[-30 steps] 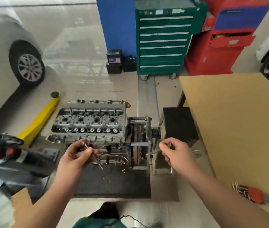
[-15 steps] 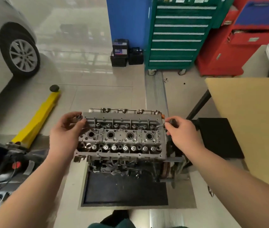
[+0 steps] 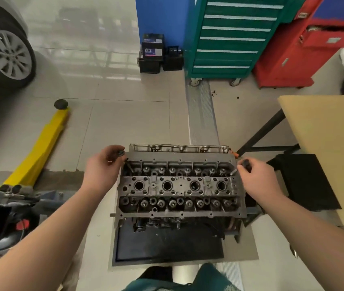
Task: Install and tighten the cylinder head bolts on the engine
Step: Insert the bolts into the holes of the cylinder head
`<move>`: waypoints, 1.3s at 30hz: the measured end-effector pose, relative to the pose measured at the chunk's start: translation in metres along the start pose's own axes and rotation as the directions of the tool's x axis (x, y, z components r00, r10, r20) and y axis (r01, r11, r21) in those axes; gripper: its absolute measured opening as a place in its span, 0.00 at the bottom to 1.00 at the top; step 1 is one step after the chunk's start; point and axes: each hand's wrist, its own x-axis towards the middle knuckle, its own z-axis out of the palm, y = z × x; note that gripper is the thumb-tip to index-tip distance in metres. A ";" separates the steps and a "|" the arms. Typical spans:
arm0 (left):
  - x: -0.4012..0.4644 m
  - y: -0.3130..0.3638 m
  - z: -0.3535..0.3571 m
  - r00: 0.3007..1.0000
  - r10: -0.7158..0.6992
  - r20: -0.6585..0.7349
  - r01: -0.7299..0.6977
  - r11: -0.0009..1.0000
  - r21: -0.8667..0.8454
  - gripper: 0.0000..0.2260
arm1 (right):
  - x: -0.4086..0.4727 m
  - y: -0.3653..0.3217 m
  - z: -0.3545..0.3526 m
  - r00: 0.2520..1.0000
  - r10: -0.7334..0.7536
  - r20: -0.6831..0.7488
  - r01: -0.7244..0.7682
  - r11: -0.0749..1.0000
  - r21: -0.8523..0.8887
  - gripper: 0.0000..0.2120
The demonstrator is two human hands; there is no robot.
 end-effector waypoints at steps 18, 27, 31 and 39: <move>-0.029 0.013 -0.007 0.994 0.091 -0.067 -0.080 0.984 0.159 0.12 | 0.006 0.019 -0.008 0.990 -0.114 0.079 0.106 0.989 0.101 0.03; -0.043 0.010 0.010 0.970 0.085 -0.228 -0.054 0.989 0.137 0.11 | 0.010 0.029 -0.007 0.983 -0.159 0.089 0.140 0.972 0.187 0.04; -0.047 0.005 0.018 0.965 0.111 -0.236 -0.063 0.977 0.204 0.10 | 0.009 0.026 -0.007 0.984 -0.169 0.062 0.159 0.976 0.147 0.03; -0.046 0.005 0.023 0.959 0.204 -0.197 -0.128 0.931 0.341 0.11 | 0.007 0.033 0.011 0.982 -0.164 0.098 0.149 0.979 0.142 0.05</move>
